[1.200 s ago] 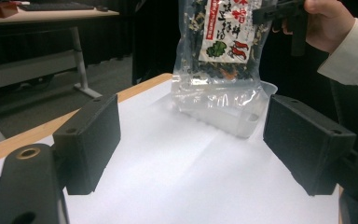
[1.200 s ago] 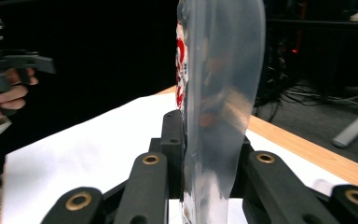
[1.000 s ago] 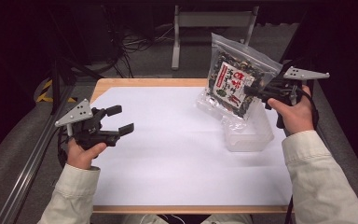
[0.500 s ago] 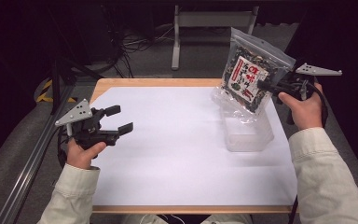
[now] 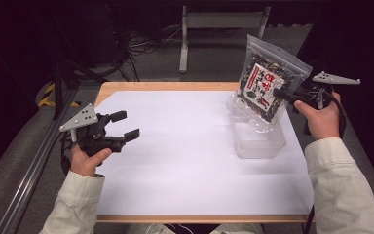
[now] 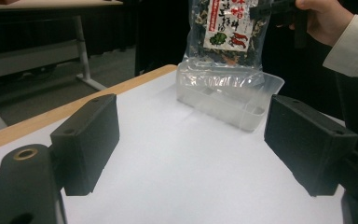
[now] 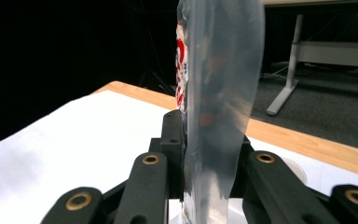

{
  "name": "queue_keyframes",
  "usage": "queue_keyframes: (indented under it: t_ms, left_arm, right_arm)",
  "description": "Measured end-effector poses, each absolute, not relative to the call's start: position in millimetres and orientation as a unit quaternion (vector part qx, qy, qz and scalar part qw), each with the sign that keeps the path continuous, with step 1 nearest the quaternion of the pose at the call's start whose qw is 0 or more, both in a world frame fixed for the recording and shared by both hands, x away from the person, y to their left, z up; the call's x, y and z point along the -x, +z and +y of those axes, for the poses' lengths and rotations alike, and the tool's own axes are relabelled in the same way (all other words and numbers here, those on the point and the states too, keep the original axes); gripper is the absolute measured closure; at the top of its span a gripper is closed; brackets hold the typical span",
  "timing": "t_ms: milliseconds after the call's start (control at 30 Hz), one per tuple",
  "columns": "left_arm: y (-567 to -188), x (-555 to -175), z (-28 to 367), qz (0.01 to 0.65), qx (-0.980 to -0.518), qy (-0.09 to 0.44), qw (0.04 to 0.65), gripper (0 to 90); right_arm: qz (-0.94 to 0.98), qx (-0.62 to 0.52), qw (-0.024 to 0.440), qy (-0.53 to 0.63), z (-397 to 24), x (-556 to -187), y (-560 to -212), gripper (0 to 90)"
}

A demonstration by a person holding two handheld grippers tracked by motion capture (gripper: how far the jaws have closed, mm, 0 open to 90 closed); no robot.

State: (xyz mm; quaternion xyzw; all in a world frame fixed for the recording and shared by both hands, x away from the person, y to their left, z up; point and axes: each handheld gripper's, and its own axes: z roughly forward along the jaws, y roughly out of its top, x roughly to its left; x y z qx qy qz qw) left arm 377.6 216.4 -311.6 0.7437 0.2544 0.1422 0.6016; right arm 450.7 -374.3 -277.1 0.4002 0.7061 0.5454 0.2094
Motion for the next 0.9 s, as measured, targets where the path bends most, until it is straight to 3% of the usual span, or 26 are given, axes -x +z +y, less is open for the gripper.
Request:
queue_keyframes:
  t_ms: [900]
  left_arm:
    - [-313,-378,214,0.257,-0.747,0.141,0.597,19.1]
  right_arm:
    - [0.716,-0.420,0.215,0.515,-382,-444,-313,76.2]
